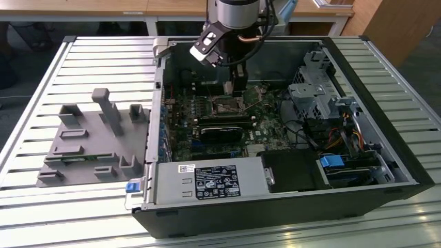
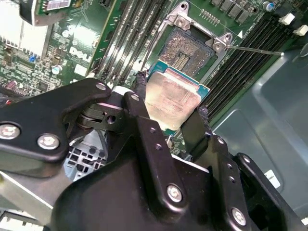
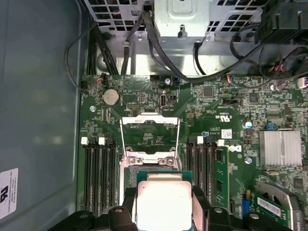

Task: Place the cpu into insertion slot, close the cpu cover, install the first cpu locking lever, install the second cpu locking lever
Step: 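Place the cpu into insertion slot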

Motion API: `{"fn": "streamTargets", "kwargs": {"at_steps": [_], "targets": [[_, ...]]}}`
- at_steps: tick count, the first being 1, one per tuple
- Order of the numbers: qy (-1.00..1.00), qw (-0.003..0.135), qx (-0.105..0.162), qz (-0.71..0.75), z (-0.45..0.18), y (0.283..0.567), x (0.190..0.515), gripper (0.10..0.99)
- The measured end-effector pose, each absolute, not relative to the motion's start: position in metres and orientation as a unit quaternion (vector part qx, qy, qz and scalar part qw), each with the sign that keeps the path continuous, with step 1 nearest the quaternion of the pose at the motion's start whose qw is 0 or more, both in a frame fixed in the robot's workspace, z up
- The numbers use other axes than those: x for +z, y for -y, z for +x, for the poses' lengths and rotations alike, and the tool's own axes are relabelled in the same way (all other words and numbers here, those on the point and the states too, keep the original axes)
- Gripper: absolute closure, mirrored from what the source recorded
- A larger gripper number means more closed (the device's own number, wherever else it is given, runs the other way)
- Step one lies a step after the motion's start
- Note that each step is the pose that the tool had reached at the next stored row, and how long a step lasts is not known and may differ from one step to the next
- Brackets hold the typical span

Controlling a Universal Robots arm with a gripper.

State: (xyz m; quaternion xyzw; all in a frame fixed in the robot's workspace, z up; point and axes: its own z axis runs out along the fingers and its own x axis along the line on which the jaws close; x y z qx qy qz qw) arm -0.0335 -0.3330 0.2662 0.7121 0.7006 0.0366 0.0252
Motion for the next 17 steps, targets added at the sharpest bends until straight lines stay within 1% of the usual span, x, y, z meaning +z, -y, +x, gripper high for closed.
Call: {"fn": "streamTargets", "kwargs": {"at_steps": [17], "targets": [[-0.709,0.025,0.035,0.704,-0.034,0.33,0.246,0.545]]}}
